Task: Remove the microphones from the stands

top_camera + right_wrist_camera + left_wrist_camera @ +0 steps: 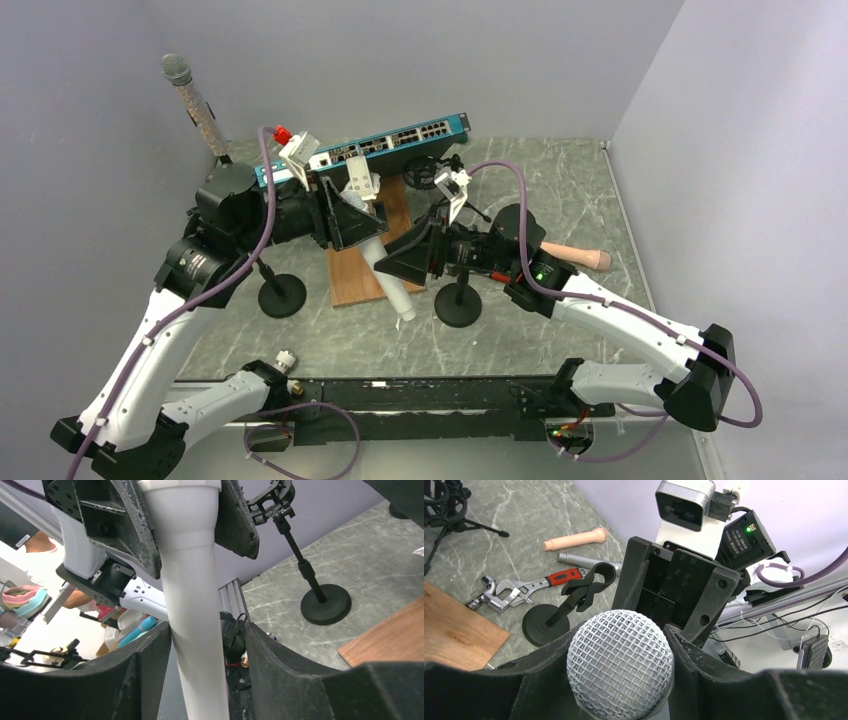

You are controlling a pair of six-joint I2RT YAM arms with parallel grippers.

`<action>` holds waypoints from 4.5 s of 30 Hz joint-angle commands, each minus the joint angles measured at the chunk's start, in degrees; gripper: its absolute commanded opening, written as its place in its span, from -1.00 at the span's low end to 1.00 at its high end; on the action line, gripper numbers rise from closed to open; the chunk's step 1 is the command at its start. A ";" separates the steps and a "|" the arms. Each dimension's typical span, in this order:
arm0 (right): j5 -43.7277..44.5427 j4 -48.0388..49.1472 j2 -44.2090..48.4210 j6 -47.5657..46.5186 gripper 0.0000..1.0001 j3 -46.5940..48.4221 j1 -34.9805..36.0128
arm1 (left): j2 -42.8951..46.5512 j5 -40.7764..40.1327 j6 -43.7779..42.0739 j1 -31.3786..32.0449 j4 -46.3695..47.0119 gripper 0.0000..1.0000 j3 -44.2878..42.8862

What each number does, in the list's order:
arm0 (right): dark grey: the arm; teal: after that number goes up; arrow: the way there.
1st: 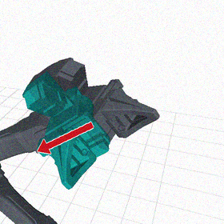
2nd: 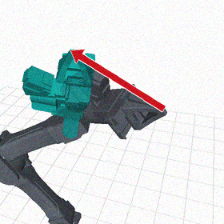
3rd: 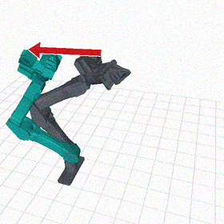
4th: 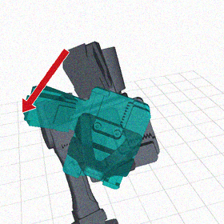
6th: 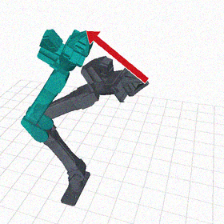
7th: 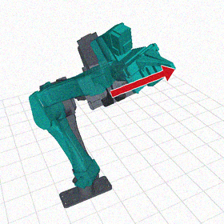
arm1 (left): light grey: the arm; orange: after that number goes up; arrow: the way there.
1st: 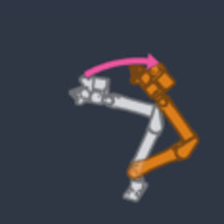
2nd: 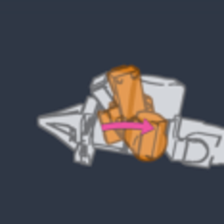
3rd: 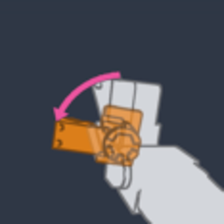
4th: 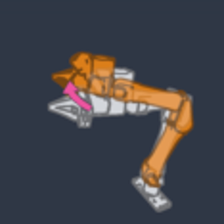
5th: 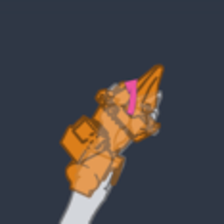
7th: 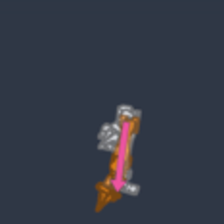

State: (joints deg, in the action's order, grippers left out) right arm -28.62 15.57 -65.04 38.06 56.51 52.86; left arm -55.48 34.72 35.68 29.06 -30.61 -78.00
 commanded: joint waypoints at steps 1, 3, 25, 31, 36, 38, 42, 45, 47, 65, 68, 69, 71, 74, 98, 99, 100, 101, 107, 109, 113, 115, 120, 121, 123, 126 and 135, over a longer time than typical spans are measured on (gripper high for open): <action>3.39 4.90 1.25 0.84 0.12 -0.95 0.18 | 1.88 2.40 1.63 -0.15 5.08 -1.00 1.35; 2.86 5.20 0.49 1.26 0.11 -0.51 0.11 | 2.24 2.66 2.41 -0.17 5.82 -1.00 2.05; -1.35 13.24 -3.19 4.89 -0.86 -2.15 0.39 | 2.50 2.94 3.10 -0.14 6.79 -1.00 3.06; 2.36 10.23 -1.30 3.16 -1.00 -2.96 0.37 | 1.63 -1.01 0.48 -0.15 1.27 0.62 -0.15; 8.28 3.91 2.56 -0.41 -1.00 -3.28 0.25 | 3.81 -10.63 -5.35 -0.19 -3.62 0.99 -3.54; 11.98 -1.17 3.87 -3.03 -1.00 -1.31 0.08 | 6.32 -17.39 -7.24 -0.17 -5.80 0.99 -4.10; 22.42 -10.86 6.27 -7.52 -1.00 2.86 -0.17 | 12.51 -29.54 -10.52 -0.20 -4.98 0.99 -1.97; 34.14 -17.14 7.75 -9.40 -1.00 5.78 -1.21 | 16.09 -35.35 -11.75 -0.15 -4.09 0.99 -0.27; 42.66 -22.07 8.05 -8.44 -1.00 8.91 -2.58 | 17.21 -37.88 -13.07 -0.14 -3.70 0.99 0.39; 71.98 -49.23 -9.40 19.27 -1.00 17.59 -38.92 | 14.67 -40.70 -18.51 -0.15 -8.10 0.99 -0.99; 73.04 -57.77 -19.44 27.21 -1.00 23.25 -41.95 | 14.69 -40.43 -19.25 -0.19 -8.38 0.99 -1.08; 72.88 -60.04 -22.85 29.51 -1.00 24.83 -42.98 | 14.68 -40.48 -19.43 -0.19 -8.60 0.99 -1.12; 72.24 -62.44 -28.58 32.44 -1.00 27.72 -44.77 | 14.77 -40.80 -19.57 -0.17 -9.13 0.99 -0.88; 71.66 -65.97 -37.02 35.96 -1.00 32.49 -46.61 | 15.25 -40.70 -19.75 -0.18 -10.07 0.99 -0.02; 64.18 -69.61 -59.42 47.01 -0.41 36.38 -50.44 | 18.92 -39.91 -21.27 -0.16 -10.57 0.99 6.81; 63.61 -68.61 -59.20 46.65 -0.34 35.60 -50.67 | 19.05 -39.93 -21.20 -0.18 -10.53 0.99 6.93; 63.05 -67.91 -59.16 46.47 -0.23 34.96 -50.81 | 19.22 -39.86 -21.11 -0.16 -10.47 0.99 6.93; 62.54 -67.39 -59.14 46.12 -0.13 34.57 -50.98 | 19.21 -39.82 -21.03 -0.14 -10.48 0.99 6.97; 60.92 -65.12 -59.13 44.13 0.20 32.83 -51.19 | 19.16 -39.71 -20.44 -0.19 -10.22 0.99 7.17; 60.71 -64.49 -58.50 43.23 0.31 32.56 -51.19 | 18.87 -39.52 -20.18 -0.17 -10.31 0.98 6.97; 61.06 -64.27 -56.79 40.26 0.45 33.66 -51.14 | 18.66 -39.38 -19.69 -0.20 -10.63 0.98 6.21; 61.47 -64.24 -55.31 39.05 0.57 34.07 -51.06 | 18.82 -39.39 -19.56 -0.19 -10.57 0.98 6.09; 62.59 -65.27 -49.94 36.35 0.85 34.72 -50.57 | 18.69 -39.73 -19.08 -0.16 -11.18 0.99 5.82; 62.89 -65.34 -48.66 35.99 0.88 34.60 -50.44 | 18.62 -39.65 -19.07 -0.20 -11.33 0.99 5.75; 63.11 -64.89 -46.05 34.99 0.93 33.97 -50.00 | 18.54 -39.63 -18.94 -0.20 -11.71 0.99 5.43; 64.08 -65.52 -42.55 33.19 0.99 33.91 -48.97 | 18.34 -39.82 -18.65 -0.14 -12.33 0.99 5.13; 59.24 -53.73 -26.36 10.17 1.00 25.99 -41.19 | 19.11 -38.76 -16.56 -0.15 -12.51 0.99 6.85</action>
State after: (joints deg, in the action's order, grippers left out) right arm 34.46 -45.84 -99.15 62.76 86.80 8.43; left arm -36.86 -5.17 17.56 28.86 -43.77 -71.07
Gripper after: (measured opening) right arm 0.997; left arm 0.994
